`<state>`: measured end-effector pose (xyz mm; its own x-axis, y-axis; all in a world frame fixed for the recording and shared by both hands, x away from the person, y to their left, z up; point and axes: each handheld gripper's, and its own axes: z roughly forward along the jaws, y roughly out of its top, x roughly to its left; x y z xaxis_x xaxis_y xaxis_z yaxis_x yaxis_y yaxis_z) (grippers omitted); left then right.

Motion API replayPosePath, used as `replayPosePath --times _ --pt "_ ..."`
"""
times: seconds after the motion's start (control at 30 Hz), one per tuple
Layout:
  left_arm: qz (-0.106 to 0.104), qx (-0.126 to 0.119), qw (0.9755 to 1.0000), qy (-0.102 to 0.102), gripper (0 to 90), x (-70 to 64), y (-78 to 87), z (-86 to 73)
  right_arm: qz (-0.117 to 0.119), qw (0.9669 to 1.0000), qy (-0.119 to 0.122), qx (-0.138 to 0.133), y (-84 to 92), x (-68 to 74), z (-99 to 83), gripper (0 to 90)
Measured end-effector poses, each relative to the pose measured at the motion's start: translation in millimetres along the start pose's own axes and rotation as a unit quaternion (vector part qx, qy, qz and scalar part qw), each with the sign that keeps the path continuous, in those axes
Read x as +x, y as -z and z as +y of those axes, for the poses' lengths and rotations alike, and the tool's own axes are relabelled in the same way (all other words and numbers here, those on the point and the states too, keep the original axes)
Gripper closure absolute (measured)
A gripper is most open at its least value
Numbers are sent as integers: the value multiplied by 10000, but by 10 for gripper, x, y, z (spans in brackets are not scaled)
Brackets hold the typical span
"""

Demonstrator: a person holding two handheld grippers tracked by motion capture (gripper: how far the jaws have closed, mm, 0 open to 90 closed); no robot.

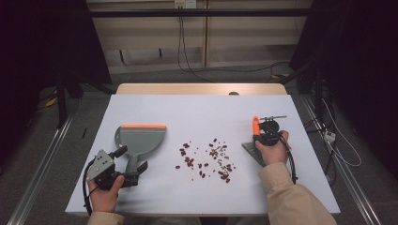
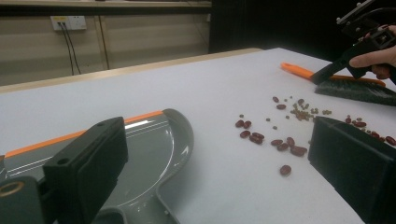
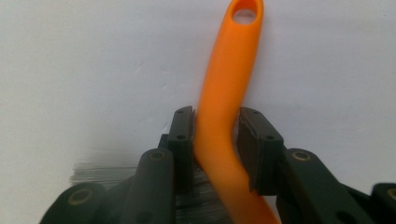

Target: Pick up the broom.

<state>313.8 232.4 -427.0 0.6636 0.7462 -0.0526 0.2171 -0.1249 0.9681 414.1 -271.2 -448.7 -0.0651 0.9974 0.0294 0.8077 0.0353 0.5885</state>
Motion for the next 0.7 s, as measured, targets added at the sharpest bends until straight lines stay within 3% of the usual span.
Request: replayPosePath --times 0.07,0.33,0.57,0.67,0.7 --pt "12 15 10000 -24 47 3 9 1 8 9999 -1 -147 6 2 -42 681" --pt "77 -36 10000 -13 47 13 32 10 161 9996 114 -186 47 -11 -26 687" --pt "77 -76 9999 -41 47 -13 40 23 544 9952 120 -807 282 -39 -21 702" --pt "87 -79 9999 -41 47 -15 40 25 632 9938 101 -911 343 -47 -21 704" --pt "90 -84 9999 -46 47 -17 40 29 749 9917 20 -1048 404 -66 -17 707"
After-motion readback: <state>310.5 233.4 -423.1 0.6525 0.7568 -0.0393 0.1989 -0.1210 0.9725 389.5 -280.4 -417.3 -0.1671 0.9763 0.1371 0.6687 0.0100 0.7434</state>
